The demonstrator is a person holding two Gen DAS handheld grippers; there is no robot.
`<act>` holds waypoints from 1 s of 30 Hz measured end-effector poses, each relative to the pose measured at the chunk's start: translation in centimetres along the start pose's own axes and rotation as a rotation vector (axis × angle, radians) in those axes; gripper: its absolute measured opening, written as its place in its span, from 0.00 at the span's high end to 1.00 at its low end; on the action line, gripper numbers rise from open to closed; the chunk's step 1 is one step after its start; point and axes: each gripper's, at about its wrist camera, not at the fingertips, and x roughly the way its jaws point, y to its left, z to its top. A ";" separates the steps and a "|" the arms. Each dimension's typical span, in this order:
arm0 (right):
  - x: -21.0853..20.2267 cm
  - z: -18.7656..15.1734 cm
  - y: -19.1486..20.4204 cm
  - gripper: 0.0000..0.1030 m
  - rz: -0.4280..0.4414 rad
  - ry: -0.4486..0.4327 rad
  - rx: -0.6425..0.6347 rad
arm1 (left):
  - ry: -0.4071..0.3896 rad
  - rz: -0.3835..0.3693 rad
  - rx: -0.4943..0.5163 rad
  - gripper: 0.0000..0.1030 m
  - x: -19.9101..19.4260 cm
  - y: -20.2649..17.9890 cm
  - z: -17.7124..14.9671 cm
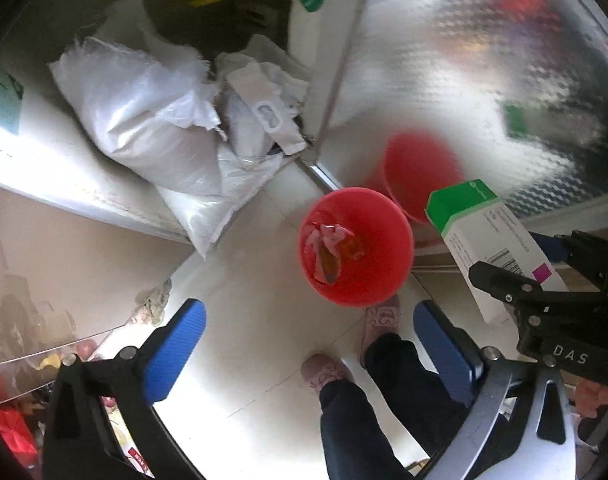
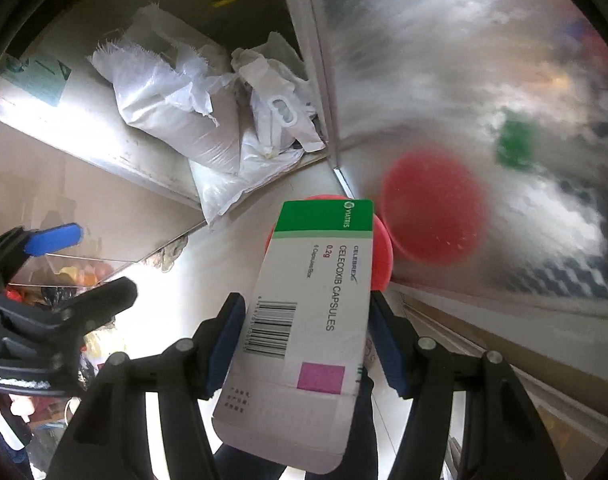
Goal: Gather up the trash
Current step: 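Drop the medicine box into the red bin with the right tool while the left tool releases the brush, then raise both empty tools back toward the counter clutter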
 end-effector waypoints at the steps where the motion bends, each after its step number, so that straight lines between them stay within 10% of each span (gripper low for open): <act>1: 0.4 0.0 0.1 0.43 -0.006 0.002 -0.012 | 0.005 -0.004 -0.003 0.00 0.1 0.2 -0.1; 17: -0.6 -0.2 1.5 0.11 -0.006 -0.046 -0.107 | -0.019 -0.031 -0.089 0.00 -2.9 1.7 -2.5; 30: -18.3 -1.4 5.3 0.11 0.054 -0.154 -0.056 | -0.158 -0.009 -0.059 0.00 -21.8 0.1 -4.0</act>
